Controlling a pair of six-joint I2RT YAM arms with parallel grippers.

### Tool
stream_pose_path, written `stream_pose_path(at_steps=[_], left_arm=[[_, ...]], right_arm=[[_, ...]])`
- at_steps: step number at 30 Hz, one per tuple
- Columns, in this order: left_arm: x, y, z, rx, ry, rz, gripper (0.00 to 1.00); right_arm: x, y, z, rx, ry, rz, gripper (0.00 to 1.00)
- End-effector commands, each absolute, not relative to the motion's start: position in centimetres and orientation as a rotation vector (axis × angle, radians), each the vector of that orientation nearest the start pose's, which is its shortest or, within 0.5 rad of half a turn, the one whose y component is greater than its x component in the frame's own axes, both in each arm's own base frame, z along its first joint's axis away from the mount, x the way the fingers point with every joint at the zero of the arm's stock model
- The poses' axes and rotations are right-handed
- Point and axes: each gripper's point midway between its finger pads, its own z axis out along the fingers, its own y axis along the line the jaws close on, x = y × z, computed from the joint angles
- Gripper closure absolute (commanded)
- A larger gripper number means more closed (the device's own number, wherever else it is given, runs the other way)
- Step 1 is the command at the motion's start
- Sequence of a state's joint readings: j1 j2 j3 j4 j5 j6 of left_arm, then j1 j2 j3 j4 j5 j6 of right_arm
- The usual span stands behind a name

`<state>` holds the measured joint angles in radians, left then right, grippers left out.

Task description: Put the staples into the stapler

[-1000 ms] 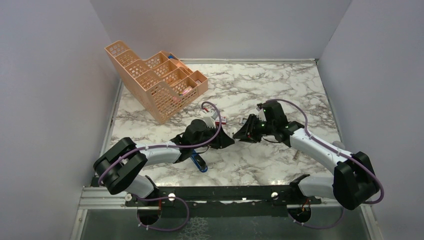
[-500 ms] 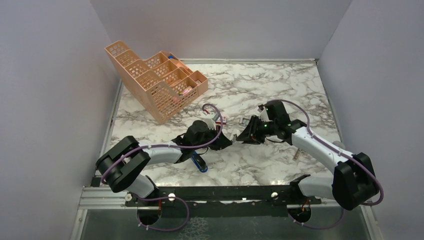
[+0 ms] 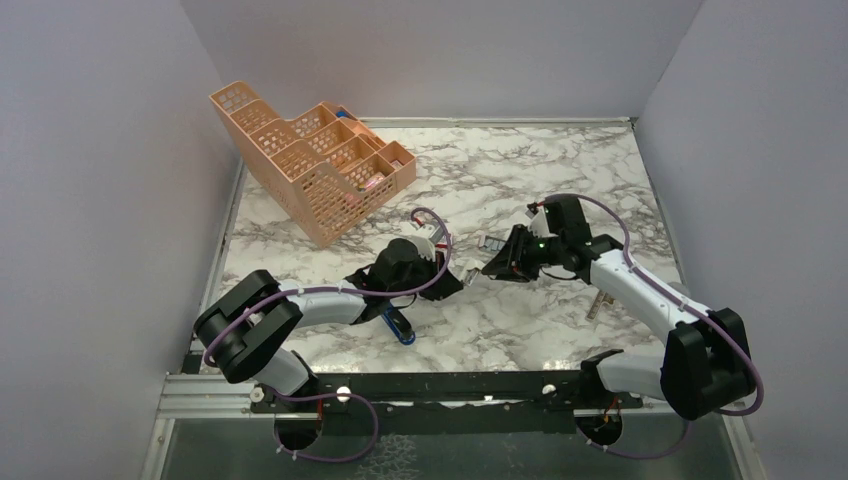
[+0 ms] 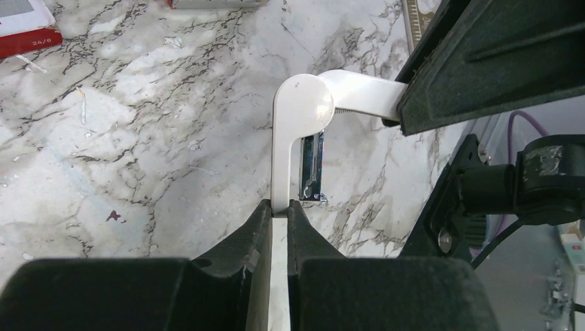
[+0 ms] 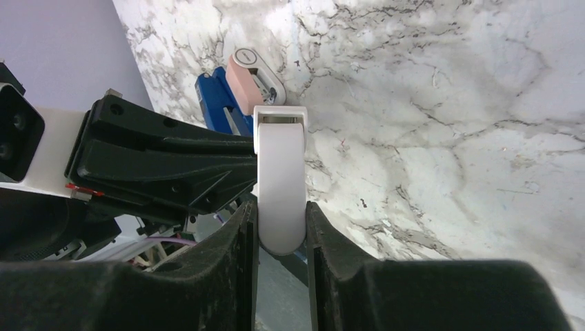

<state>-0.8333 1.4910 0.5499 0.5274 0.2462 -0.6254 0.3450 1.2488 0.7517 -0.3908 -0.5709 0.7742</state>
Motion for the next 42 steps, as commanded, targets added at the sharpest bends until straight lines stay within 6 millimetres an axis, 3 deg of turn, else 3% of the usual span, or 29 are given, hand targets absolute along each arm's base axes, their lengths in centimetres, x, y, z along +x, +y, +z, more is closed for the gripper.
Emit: stream_pose_path(at_steps=[1,8,15,21,24,32,42], left_arm=[[21.1,-32.9,7.8,0.525,2.155,-1.079,1.0],[21.2,-33.3,9.2,0.622,2.093,-1.073,1.0],[21.7,-34.0,10.8,0.566,2.091,-1.105,1.0],[22.0,-34.7,11.3,0.455,2.147,-1.154,1.0],[22.3,-35.0,11.3,0.394,2.18,-1.174,1.0],[22.5,-36.2,11.7,0.287,2.23,-1.247,1.0],[22.9,-36.4,11.5,0.272,2.237,-1.24,1.0]], right_arm=[[25.2,19.7,12.9,0.224,2.556,1.061,0.71],[25.3,20.0,12.8,0.162,2.545,1.083,0.65],[25.0,20.4,12.2,0.131,2.55,1.135,0.44],[24.6,21.5,12.9,0.077,2.48,1.259,0.21],[24.8,21.7,13.4,0.102,2.418,1.292,0.15],[26.8,21.1,13.3,0.314,2.274,1.195,0.17],[27.9,22.3,11.9,0.353,2.306,1.147,0.34]])
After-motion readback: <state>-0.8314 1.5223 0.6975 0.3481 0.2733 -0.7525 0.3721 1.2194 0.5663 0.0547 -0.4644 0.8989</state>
